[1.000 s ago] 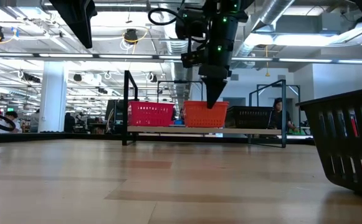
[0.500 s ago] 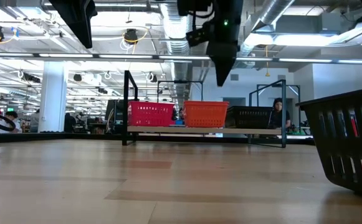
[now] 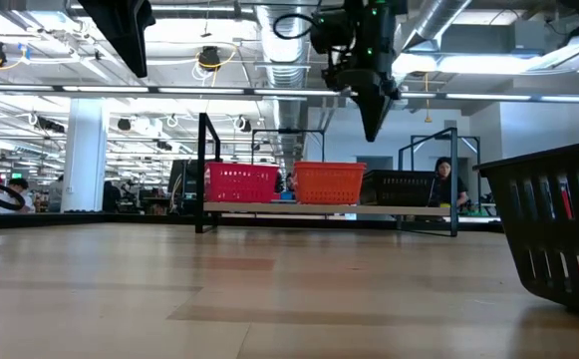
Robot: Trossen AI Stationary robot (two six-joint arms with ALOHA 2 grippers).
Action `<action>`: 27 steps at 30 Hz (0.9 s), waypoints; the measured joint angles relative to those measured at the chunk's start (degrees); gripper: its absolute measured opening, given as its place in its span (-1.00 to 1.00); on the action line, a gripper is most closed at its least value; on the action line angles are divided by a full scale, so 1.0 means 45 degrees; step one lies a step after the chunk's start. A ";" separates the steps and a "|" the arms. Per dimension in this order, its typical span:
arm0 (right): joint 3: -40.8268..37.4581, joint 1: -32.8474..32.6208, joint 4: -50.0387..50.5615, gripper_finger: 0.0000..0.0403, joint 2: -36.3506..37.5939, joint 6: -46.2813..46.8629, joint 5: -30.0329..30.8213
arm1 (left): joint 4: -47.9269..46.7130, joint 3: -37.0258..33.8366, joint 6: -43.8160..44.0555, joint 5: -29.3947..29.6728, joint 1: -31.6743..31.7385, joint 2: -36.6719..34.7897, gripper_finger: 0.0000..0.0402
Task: Stack baskets on shelf by color
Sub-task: Adjust the bin on the shelf
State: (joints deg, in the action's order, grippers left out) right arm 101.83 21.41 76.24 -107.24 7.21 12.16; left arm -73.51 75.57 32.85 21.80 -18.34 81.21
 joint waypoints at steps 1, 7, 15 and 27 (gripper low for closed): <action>0.0013 0.0205 -0.0073 -1.00 0.0038 -0.0007 -0.0021 | -0.0001 0.0000 0.0053 -0.0002 0.0004 0.0002 -0.30; -0.0096 0.1359 -0.0131 -1.00 0.0150 -0.0246 -0.1955 | -0.0006 0.0000 0.0070 0.0000 0.0001 0.0000 -0.30; -0.1726 0.1578 -0.0605 -1.00 0.0203 -0.0279 -0.1671 | -0.0011 0.0000 0.0075 0.0029 -0.0001 0.0005 -0.30; -0.3353 0.0870 -0.1711 -1.00 0.0193 -0.0046 -0.1627 | -0.0011 0.0000 -0.0021 0.0073 0.0004 0.0005 -0.30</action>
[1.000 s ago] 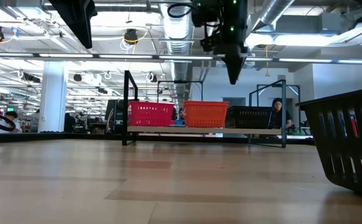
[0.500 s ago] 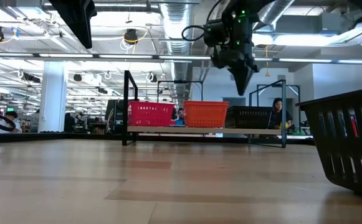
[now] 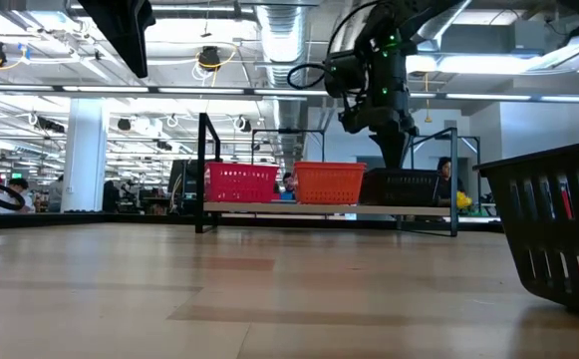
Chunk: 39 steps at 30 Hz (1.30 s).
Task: Stack baskets on shelf by color
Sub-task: Adjust the bin on the shelf
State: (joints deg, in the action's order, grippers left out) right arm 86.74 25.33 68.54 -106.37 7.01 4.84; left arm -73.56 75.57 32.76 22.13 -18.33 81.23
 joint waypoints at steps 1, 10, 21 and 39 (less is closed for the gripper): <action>0.0000 -0.0076 -0.0004 -1.00 0.0000 0.0018 0.0000 | 0.0000 0.0000 -0.0006 0.0000 0.0000 0.0000 -0.30; 0.0086 -0.0719 0.0005 -1.00 0.1104 0.0952 0.1840 | 0.0005 0.0000 -0.0088 -0.0005 0.0000 0.0000 -0.30; 0.0874 -0.2819 -0.5490 -1.00 0.3512 0.1252 -0.0006 | -0.0101 0.0000 0.0169 -0.0275 -0.0005 -0.0002 -0.30; 0.0849 -0.6442 -0.7940 -1.00 0.4548 0.1442 0.0131 | -0.2358 -0.1555 0.1084 0.0582 0.1446 0.0286 -0.94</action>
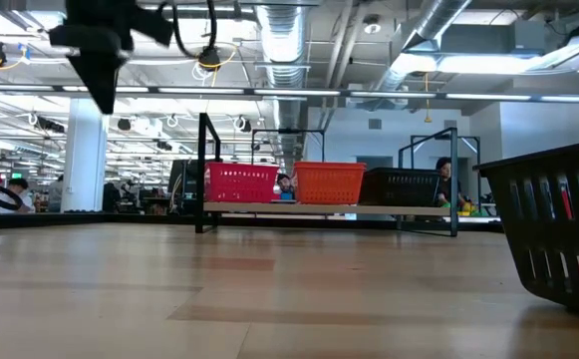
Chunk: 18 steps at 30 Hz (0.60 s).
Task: Stack baskets on shelf by color
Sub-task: Adjust the bin on the shelf
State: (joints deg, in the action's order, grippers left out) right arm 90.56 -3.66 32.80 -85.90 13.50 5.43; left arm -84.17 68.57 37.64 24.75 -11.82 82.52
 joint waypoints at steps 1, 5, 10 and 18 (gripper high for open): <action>0.0006 -0.0333 -0.0121 -1.00 0.0262 -0.0011 0.0264 | 0.0323 -0.0229 0.0184 -0.0178 0.0230 -0.0014 -0.95; 0.0011 -0.1765 0.0049 -1.00 0.1496 -0.0536 0.1937 | 0.2847 -0.0974 0.0560 -0.0891 0.1455 -0.0019 -0.99; 0.0006 -0.3438 0.0892 -1.00 0.2947 -0.1015 0.4076 | 0.5884 -0.1309 0.0063 -0.1850 0.3103 -0.0023 -1.00; 0.0006 -0.5286 0.2617 -1.00 0.4135 -0.0851 0.6109 | 0.6856 -0.1316 -0.0927 -0.3378 0.4712 -0.0193 -1.00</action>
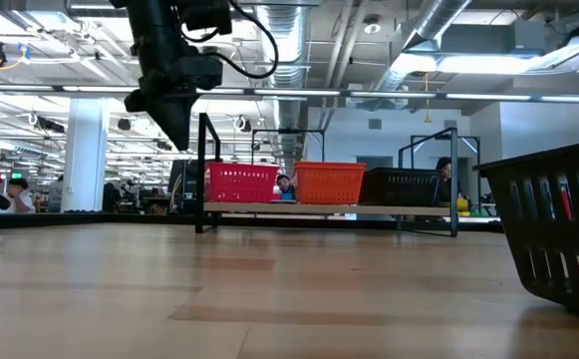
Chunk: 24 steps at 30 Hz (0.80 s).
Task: Stack baskets on shelf by color
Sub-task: Adjust the bin on the shelf
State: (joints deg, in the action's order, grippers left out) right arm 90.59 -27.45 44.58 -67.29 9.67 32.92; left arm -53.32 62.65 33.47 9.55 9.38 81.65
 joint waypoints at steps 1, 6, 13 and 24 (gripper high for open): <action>0.0000 -0.0123 0.0137 -1.00 0.0028 0.0152 0.0121 | -0.0323 0.0000 -0.0071 -0.0030 0.0003 -0.0117 -1.00; 0.0000 -0.0314 0.1104 -0.99 0.0127 0.0560 0.0525 | -0.2832 -0.0098 0.0756 0.1379 0.0171 -0.0696 -1.00; 0.0000 -0.0032 0.1218 -0.99 0.0113 0.0419 0.0535 | -0.1173 -0.1839 0.2845 0.1476 0.1903 -0.2278 -1.00; 0.0000 -0.0076 0.1186 -0.99 0.0109 0.0422 0.0545 | 0.5197 -0.5473 0.3890 -0.1403 0.4542 -0.2735 -1.00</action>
State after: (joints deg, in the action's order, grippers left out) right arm 90.59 -27.79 49.92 -66.80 11.57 35.38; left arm -29.93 38.02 50.97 3.24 29.82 69.34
